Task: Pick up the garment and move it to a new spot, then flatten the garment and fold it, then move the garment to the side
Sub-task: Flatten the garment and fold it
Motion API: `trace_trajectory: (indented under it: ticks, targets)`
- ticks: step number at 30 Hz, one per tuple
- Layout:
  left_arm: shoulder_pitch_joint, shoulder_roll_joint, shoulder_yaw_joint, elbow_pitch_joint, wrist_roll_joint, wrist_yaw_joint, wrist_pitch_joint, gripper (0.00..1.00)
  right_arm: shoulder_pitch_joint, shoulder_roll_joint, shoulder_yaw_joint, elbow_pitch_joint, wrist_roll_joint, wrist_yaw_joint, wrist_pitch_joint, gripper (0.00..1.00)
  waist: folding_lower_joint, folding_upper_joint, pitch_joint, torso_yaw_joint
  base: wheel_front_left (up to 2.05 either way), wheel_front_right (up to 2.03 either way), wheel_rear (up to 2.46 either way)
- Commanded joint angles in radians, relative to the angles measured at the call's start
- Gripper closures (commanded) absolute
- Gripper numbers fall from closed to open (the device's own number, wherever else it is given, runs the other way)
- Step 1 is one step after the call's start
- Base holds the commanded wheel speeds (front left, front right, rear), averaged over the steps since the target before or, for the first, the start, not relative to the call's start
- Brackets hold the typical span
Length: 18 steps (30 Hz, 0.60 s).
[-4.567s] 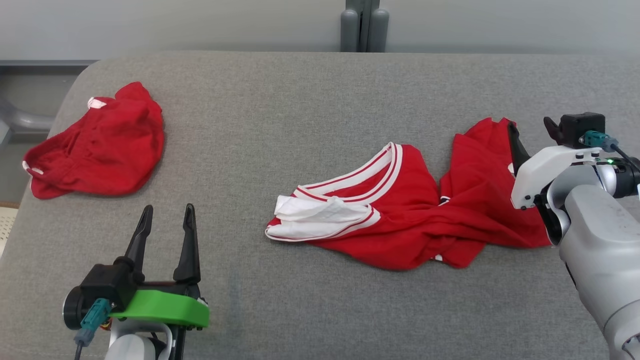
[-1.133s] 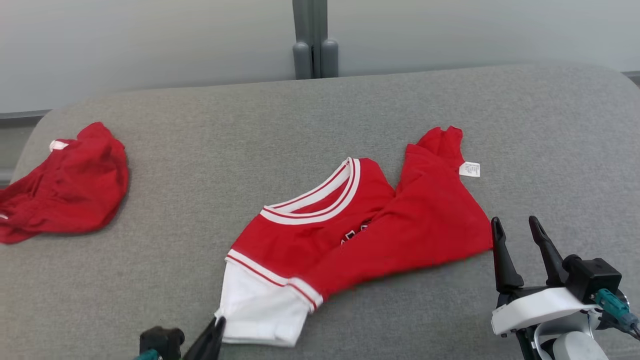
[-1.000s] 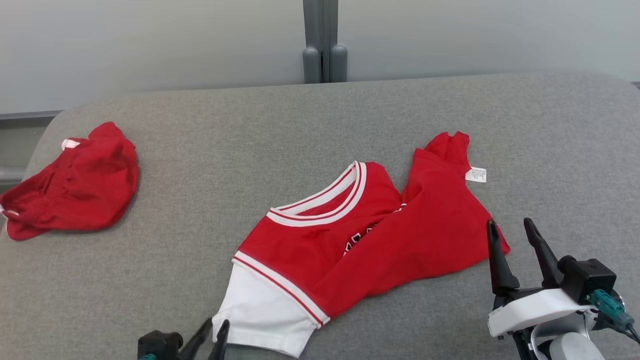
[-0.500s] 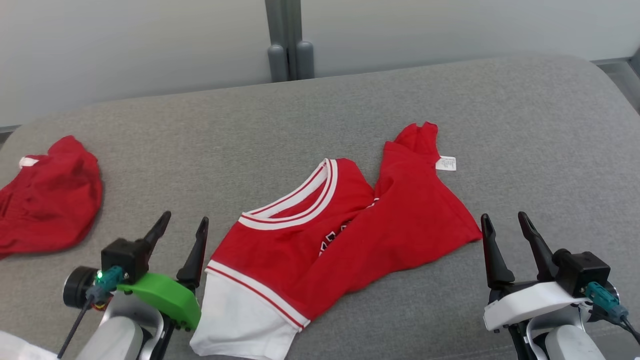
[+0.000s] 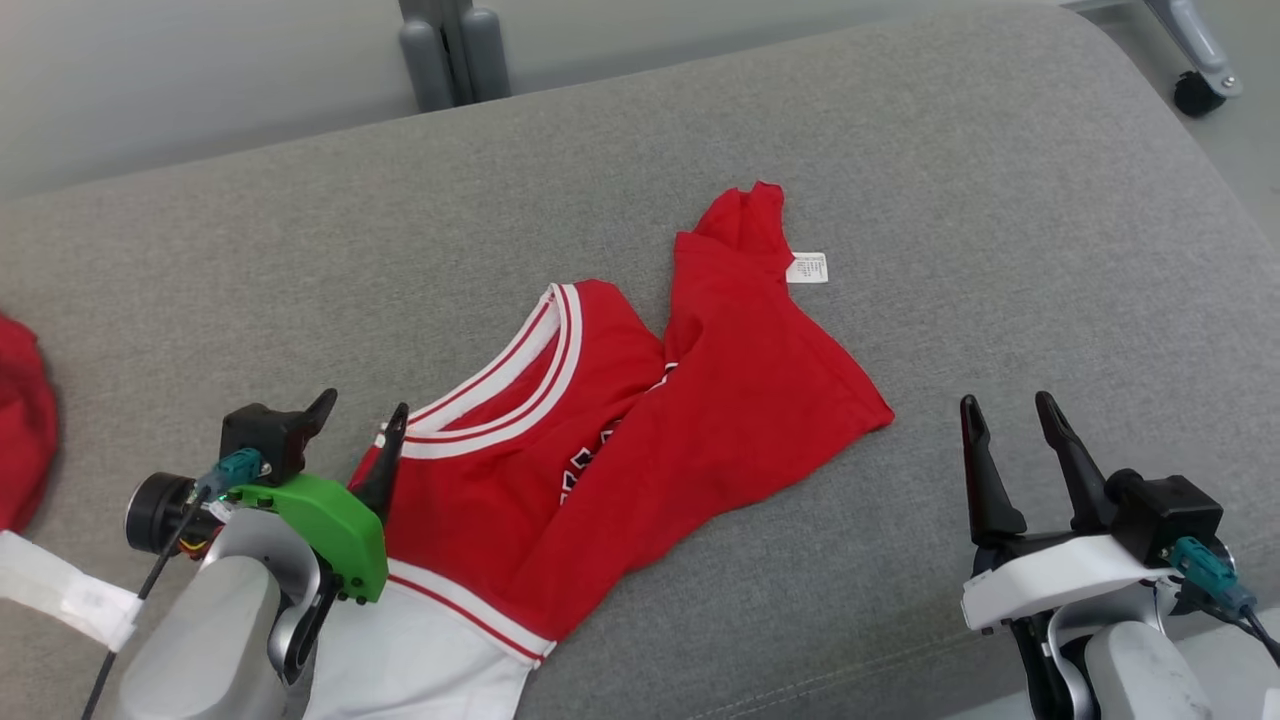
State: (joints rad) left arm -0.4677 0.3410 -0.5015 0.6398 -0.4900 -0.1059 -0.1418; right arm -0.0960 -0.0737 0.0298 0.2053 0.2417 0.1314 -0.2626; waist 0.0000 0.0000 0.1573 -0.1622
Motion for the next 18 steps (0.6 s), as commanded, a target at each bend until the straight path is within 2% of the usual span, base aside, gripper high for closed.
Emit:
trace_trajectory:
  ticks: [1,10,11,12,13,15,18]
  targets:
    - [-0.025,-0.006,-0.013,0.034,0.0,-0.008,0.006,0.0,-0.017,0.002,0.0,-0.001,-0.006,-0.001,-0.003,0.0,0.0,0.0,0.032,-0.03,0.0,0.0,0.0]
    - [-0.079,-0.048,-0.096,0.227,-0.015,-0.024,0.02,0.0,-0.03,0.006,-0.005,0.004,-0.01,-0.001,-0.003,0.0,0.0,0.0,0.04,-0.038,0.0,0.0,0.0]
    - [-0.081,-0.053,-0.108,0.24,-0.018,-0.025,0.02,0.36,-0.03,0.006,-0.006,0.004,-0.012,-0.001,-0.003,0.0,0.0,0.0,0.038,-0.038,0.0,0.0,0.0]
    - [-0.084,-0.055,-0.116,0.252,-0.023,-0.025,0.013,0.96,-0.029,0.006,-0.007,0.004,-0.013,-0.001,-0.003,0.0,0.0,0.0,0.037,-0.037,0.0,0.0,0.0]
    - [-0.087,-0.054,-0.125,0.262,-0.024,-0.026,0.009,1.0,-0.029,0.006,-0.007,0.003,-0.014,-0.002,-0.003,0.0,0.0,0.0,0.036,-0.037,0.0,0.0,0.0]
    - [-0.096,-0.056,-0.138,0.274,-0.034,-0.025,-0.014,1.0,-0.03,0.006,-0.008,0.001,-0.016,-0.001,-0.003,0.0,0.0,0.0,0.033,-0.034,0.0,0.0,0.0]
    - [-0.139,-0.037,-0.1,0.282,-0.055,-0.018,-0.081,1.0,-0.03,0.003,-0.011,0.0,-0.016,-0.002,-0.003,0.0,0.0,0.0,0.028,-0.028,0.0,0.0,0.0]
